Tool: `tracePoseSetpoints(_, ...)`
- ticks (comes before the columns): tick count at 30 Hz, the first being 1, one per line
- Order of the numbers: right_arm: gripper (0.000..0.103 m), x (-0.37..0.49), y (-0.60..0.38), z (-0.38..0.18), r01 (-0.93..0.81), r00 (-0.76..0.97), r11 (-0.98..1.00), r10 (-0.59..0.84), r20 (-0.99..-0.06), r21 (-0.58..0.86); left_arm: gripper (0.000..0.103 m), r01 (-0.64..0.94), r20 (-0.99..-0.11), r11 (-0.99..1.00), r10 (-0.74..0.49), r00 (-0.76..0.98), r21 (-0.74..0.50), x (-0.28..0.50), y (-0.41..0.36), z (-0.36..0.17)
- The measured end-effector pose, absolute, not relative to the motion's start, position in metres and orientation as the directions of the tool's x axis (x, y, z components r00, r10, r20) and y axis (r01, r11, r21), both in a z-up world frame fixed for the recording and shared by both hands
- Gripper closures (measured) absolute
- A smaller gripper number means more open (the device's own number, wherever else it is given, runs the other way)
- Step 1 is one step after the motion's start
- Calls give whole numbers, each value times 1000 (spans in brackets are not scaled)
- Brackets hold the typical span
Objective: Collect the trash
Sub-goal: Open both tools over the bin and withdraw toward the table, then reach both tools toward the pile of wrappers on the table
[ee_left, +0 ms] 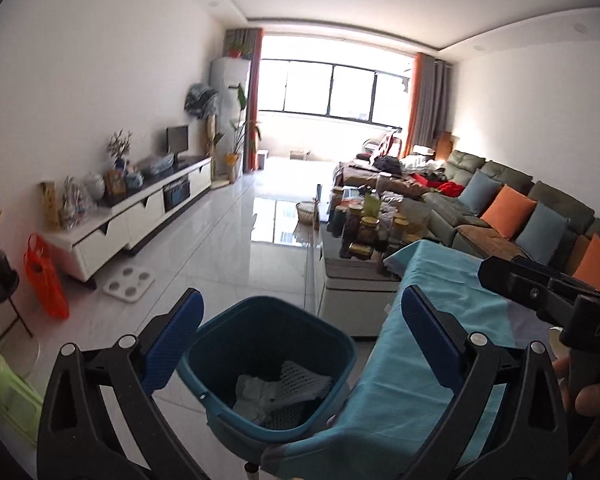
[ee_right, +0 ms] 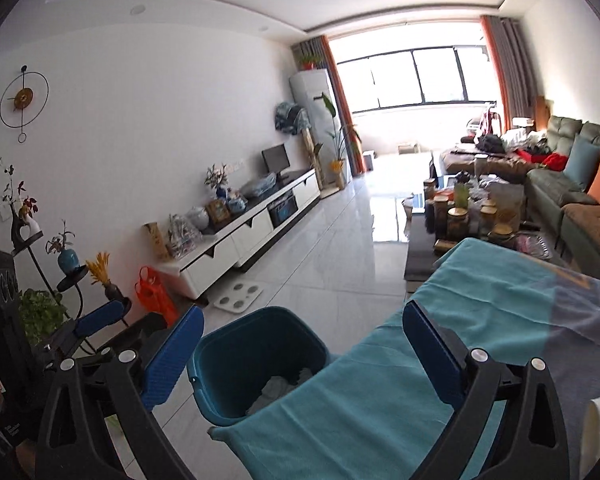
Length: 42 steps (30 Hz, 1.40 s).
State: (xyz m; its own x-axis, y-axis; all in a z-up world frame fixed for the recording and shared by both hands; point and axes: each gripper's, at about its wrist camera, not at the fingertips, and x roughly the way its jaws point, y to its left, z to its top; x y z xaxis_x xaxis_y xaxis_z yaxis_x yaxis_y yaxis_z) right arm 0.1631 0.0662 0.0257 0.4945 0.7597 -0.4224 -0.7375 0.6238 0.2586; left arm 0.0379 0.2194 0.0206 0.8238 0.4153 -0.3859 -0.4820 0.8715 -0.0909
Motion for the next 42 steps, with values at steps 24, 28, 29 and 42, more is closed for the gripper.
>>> tracePoseSetpoints(24, 7, 99, -133, 21, -411, 857, 907, 418, -301, 91, 5, -191, -301, 972, 144, 943, -133, 68, 72, 33)
tracePoseSetpoints(28, 7, 88, -160, 13, -325, 888, 943, 332, -317, 76, 5, -100, -308, 988, 58, 950, -121, 75, 44, 26)
tracePoseSetpoints(29, 7, 86, -169, 11, -304, 894, 949, 313, -322, 80, 5, -91, -306, 989, 51, 951, -118, 78, 40, 25)
tracePoseSetpoints(42, 7, 61, -208, 2, -162, 925, 986, 166, -342, 41, 5, 38, -336, 991, -78, 938, -125, 99, -6, 2)
